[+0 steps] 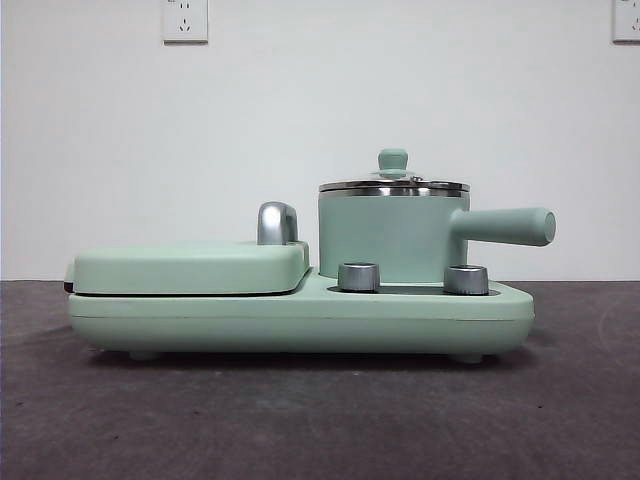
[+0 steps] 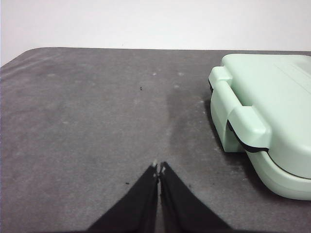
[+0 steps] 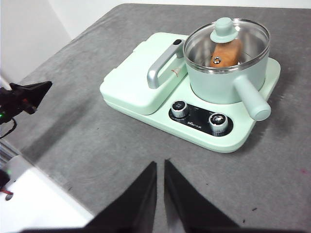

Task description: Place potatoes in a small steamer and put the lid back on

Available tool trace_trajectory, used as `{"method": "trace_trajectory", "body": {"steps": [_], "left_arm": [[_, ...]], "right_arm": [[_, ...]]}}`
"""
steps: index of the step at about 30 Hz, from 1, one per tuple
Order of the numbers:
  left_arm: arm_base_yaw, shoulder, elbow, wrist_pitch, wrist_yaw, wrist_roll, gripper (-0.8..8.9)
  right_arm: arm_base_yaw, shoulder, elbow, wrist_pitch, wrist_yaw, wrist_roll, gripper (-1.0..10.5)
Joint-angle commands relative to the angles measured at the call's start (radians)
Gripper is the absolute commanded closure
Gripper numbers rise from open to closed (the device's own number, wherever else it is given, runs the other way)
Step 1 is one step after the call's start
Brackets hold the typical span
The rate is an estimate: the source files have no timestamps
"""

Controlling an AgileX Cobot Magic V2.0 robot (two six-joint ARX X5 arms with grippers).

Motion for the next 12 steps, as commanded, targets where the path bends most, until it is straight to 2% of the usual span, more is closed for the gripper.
{"method": "trace_trajectory", "body": {"steps": [1,6,9,12], "left_arm": [[0.001,-0.002,-0.019,-0.007,-0.005,0.011,8.05],[0.001,-0.002,-0.019,-0.007,-0.005,0.011,8.05],[0.001,-0.002,-0.019,-0.006,-0.005,0.011,8.05],[0.001,-0.002,-0.019,-0.006,-0.005,0.011,8.05]], "right_arm": [[-0.035,0.003,-0.043,0.053,-0.003,-0.008,9.3],[-0.203,-0.066,-0.288,0.357,0.012,-0.017,9.3],[-0.302,-0.107,-0.463,0.553,0.089,-0.042,9.3],[-0.375,-0.163,-0.619,0.704,0.129,-0.072,9.3]]}}
